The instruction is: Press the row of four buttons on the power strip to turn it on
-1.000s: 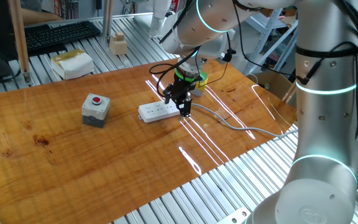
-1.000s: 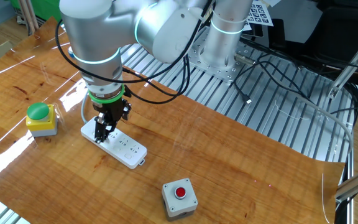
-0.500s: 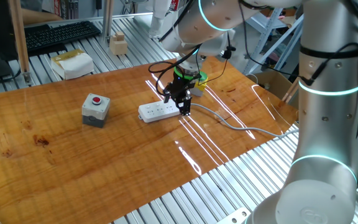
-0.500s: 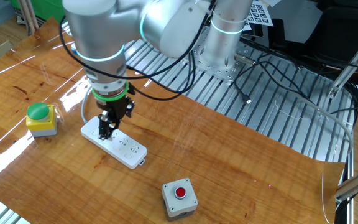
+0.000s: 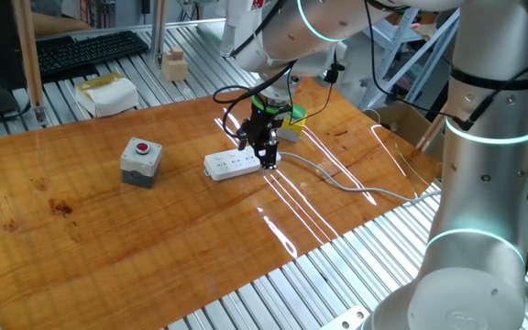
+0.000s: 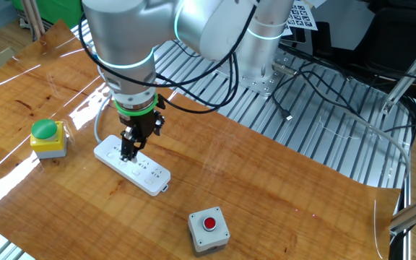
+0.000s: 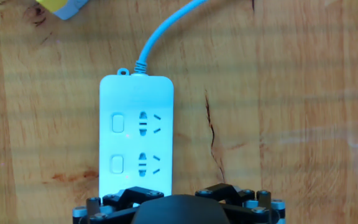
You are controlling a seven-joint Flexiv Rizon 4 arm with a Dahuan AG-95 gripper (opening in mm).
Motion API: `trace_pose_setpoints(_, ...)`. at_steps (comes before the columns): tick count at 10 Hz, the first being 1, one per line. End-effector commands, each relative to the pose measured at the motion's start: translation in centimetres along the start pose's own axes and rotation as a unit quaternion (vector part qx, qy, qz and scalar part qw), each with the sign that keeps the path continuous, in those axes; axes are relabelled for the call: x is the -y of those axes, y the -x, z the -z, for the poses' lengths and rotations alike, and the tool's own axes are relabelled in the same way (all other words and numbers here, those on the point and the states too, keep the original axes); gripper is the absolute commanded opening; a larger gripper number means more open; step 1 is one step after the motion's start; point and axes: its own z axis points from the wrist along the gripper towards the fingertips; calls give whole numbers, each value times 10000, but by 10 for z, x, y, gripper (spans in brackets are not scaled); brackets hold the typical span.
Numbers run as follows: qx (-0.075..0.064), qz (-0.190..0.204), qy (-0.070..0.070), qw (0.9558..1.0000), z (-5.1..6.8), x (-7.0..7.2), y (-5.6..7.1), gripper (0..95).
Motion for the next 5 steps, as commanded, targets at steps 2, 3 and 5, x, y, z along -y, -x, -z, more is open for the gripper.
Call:
trace_pose_setpoints(2,10,-15,2,10000,-4,-9,-4,760)
trace_pose_setpoints(3,14,-23,2,10000,-3,-10,-4,760)
trace_pose_setpoints(5,12,-39,5,10000,-4,-13,-6,760)
